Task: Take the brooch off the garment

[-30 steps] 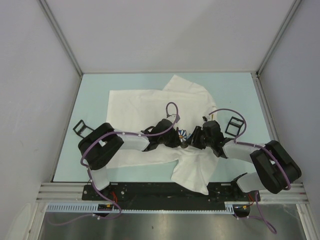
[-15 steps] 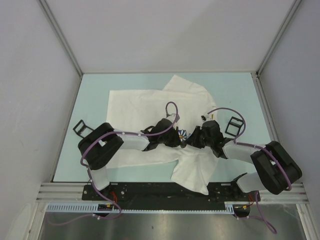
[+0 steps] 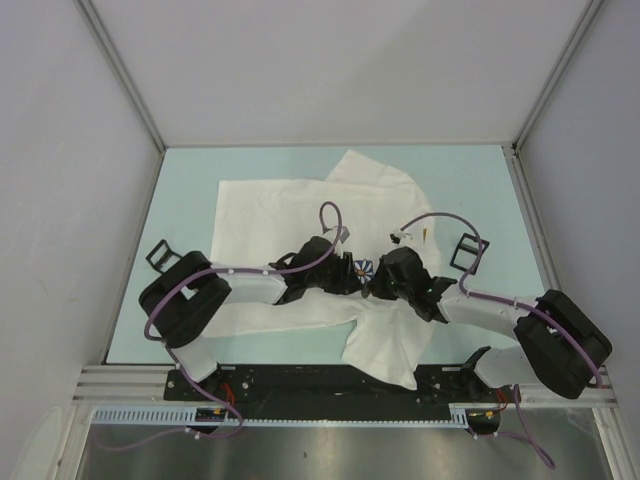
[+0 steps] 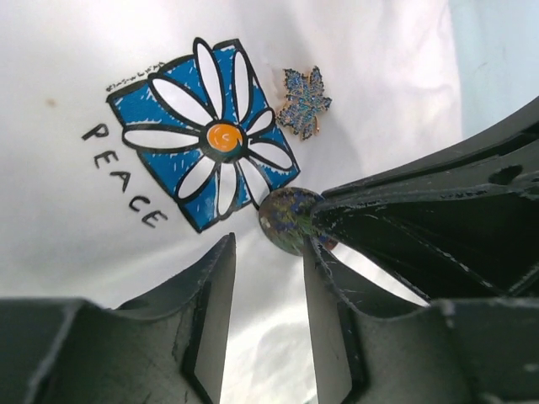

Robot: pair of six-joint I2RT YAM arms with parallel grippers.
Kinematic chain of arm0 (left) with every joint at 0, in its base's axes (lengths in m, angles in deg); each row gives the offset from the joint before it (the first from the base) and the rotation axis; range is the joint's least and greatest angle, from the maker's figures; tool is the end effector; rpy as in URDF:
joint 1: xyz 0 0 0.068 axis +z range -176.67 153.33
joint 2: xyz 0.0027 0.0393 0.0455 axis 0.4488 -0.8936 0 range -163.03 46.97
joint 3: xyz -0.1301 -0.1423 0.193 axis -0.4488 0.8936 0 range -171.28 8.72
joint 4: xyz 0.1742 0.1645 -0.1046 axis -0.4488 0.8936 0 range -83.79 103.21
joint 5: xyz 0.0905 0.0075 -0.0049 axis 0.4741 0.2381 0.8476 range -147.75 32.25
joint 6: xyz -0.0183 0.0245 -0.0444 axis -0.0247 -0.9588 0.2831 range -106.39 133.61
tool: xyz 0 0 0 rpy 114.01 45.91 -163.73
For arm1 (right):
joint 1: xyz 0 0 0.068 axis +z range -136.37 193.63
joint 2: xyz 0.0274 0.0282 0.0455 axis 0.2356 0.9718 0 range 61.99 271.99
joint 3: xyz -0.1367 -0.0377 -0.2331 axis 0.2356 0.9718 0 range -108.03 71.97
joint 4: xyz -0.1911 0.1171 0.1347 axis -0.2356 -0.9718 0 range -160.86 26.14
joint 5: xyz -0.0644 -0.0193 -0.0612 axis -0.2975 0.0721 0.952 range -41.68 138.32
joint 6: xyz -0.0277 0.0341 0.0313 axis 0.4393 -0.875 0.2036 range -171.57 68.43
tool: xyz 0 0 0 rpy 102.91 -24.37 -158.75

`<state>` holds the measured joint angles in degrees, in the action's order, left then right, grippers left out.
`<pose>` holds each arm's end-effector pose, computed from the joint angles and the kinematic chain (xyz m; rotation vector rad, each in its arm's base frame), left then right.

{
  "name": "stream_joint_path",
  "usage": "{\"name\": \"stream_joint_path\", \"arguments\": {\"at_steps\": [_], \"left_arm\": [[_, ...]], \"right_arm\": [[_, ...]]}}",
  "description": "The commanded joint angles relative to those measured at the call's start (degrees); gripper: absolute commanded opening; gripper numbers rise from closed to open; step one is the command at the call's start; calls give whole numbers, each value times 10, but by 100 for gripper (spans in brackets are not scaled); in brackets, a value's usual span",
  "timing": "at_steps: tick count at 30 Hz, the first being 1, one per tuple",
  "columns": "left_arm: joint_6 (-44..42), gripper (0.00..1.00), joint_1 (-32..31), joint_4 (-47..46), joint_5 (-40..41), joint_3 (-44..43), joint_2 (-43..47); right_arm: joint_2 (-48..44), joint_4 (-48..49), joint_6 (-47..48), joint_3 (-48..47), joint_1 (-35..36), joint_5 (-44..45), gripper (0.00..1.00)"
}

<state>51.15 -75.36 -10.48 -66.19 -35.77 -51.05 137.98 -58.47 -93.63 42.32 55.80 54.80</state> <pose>0.2193 -0.2575 0.1481 0.3202 2.3707 -0.9462 0.1890 0.1656 0.1622 0.0587 2.3618 0.6237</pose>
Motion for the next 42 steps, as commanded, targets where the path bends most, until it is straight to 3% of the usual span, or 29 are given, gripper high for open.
{"name": "stream_joint_path", "arguments": {"at_steps": [1,9,14,21,29,32,36,42], "left_arm": [[17,44,17,-34,-31,18,54],[41,45,48,-59,-68,41,56],[63,45,61,-89,-104,53,38],[94,47,66,-136,-124,67,20],[96,47,67,-148,-132,67,14],[97,47,67,-149,-131,68,15],[97,47,68,-150,-132,68,15],[102,46,69,-153,-132,69,17]], "right_arm": [[-1,-76,-7,-55,45,121,0],[67,-144,-3,-131,110,212,0],[94,-140,24,-153,120,199,1],[112,-116,54,-168,128,170,14],[114,-84,83,-167,136,146,20],[116,-84,83,-167,136,149,18],[111,-104,78,-171,147,176,5],[141,-205,38,-227,179,276,0]]}}
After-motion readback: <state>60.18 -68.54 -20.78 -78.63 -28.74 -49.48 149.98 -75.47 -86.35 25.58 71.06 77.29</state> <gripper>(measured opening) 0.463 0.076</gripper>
